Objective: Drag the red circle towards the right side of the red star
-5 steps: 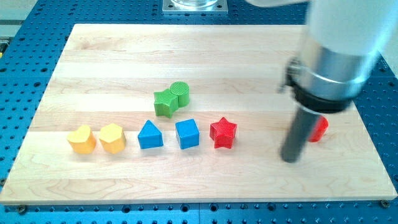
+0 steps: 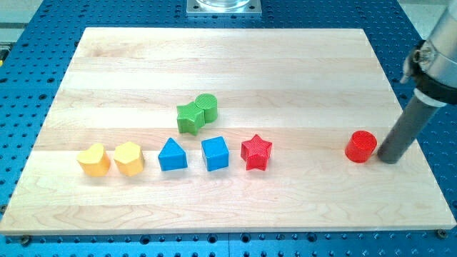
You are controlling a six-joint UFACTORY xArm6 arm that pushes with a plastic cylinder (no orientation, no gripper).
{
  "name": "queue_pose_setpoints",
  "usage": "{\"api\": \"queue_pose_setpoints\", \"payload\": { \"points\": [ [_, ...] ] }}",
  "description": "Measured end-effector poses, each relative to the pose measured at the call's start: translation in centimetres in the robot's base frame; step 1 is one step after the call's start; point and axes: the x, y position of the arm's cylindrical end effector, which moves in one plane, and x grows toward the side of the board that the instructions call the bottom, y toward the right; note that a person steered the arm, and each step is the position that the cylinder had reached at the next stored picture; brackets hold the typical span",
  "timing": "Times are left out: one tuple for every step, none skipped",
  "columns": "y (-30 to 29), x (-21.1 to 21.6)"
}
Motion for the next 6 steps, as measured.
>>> {"api": "queue_pose_setpoints", "payload": {
  "points": [
    [-3.2, 0.0],
    [-0.9, -1.6],
    [-2.1, -2.4],
    [-5.1, -2.4],
    [-6.8, -2.1],
    [-8.5, -1.3]
  ]
}}
